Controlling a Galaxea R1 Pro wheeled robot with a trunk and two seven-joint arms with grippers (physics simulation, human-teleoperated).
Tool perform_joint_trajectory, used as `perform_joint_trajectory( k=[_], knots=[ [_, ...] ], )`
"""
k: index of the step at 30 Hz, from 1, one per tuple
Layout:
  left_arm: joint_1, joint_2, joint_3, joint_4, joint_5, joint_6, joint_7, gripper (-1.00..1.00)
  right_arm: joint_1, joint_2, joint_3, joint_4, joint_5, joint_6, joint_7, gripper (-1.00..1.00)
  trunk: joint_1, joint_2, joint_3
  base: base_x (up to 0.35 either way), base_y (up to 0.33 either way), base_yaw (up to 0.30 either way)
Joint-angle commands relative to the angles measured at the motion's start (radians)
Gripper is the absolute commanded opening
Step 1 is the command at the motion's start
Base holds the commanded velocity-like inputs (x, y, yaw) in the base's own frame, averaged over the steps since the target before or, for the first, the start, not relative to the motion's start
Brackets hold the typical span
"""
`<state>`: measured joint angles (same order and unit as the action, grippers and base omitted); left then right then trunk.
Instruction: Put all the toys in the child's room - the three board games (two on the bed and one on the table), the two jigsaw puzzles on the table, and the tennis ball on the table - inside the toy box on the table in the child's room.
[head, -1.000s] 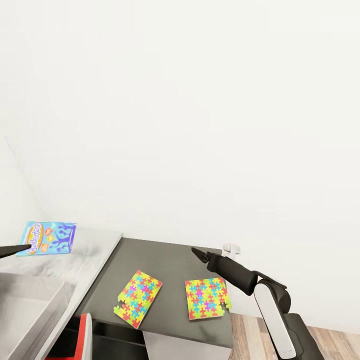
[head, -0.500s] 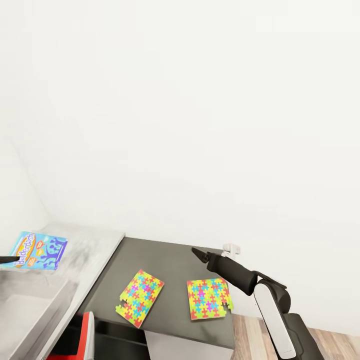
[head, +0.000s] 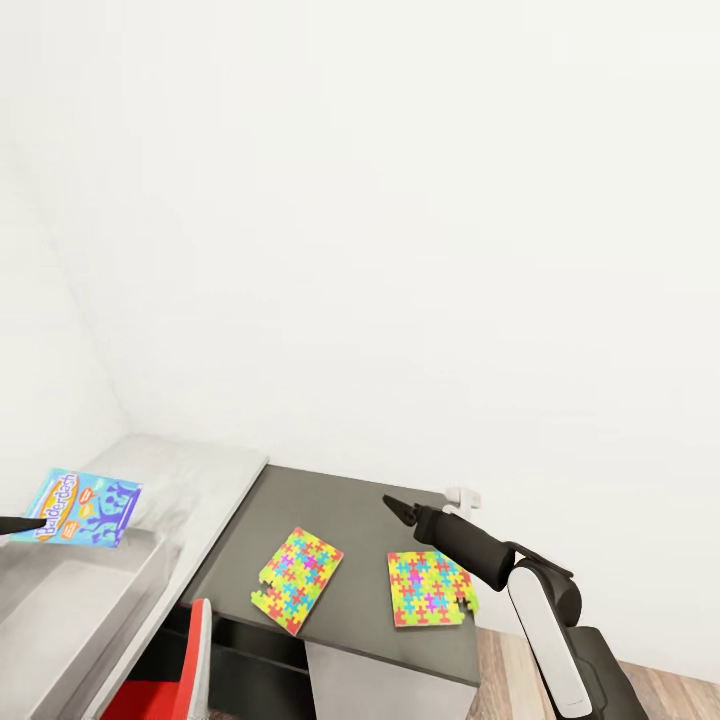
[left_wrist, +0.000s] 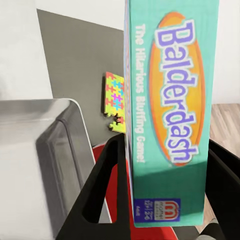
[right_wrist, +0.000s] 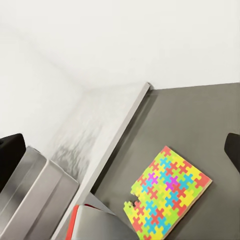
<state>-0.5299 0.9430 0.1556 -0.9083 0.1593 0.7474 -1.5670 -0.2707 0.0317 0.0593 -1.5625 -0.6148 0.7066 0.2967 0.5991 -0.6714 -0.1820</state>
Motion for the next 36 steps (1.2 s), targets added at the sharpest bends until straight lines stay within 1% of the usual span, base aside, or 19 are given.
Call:
perform_joint_trajectory(
  k=[1,6,14,17,18,19,21,36],
  knots=[
    [-0.001,0.000,-0.001,0.000,0.000,0.010,-0.004,-1.00,-0.001,0.001,-0.001,-0.001,0.000,0.005,0.002,1.00,0.000,-0.001,-0.002,-0.002,0.000,0.001],
    [-0.001,0.000,0.001,0.000,0.000,0.011,-0.004,-1.00,-0.001,0.001,-0.001,-0.001,0.000,0.005,0.002,1.00,0.000,-0.001,-0.002,-0.001,-0.022,0.020],
    [-0.001,-0.001,0.001,0.000,-0.001,0.010,-0.004,-1.00,-0.001,0.001,-0.001,-0.001,0.001,0.007,-0.002,1.00,0.000,-0.001,0.000,0.000,-0.137,0.181],
    [-0.001,-0.001,-0.012,0.000,-0.008,0.011,-0.004,-1.00,-0.001,0.001,-0.001,-0.001,0.001,0.007,-0.001,1.00,0.000,-0.001,0.000,0.000,-0.031,0.048],
    [-0.001,-0.001,-0.020,0.000,-0.010,0.011,-0.004,-1.00,-0.001,0.001,-0.001,-0.001,0.001,0.007,-0.001,1.00,0.000,-0.001,0.000,0.000,-0.014,0.022],
    [-0.001,-0.001,-0.037,0.000,-0.012,0.012,-0.004,-1.00,-0.001,0.001,-0.001,-0.001,0.001,0.008,-0.002,1.00,0.000,-0.001,0.000,0.000,-0.005,0.007],
    [-0.001,-0.001,-0.043,0.000,-0.014,0.012,-0.004,-1.00,-0.001,0.001,-0.001,-0.001,0.001,0.008,-0.001,1.00,0.000,-0.001,0.000,0.000,-0.002,0.004],
    [-0.001,-0.001,-0.048,0.000,-0.018,0.012,-0.004,-1.00,-0.001,0.001,-0.001,-0.001,0.001,0.008,-0.001,1.00,0.000,-0.001,0.000,-0.012,0.009,0.001]
  ],
)
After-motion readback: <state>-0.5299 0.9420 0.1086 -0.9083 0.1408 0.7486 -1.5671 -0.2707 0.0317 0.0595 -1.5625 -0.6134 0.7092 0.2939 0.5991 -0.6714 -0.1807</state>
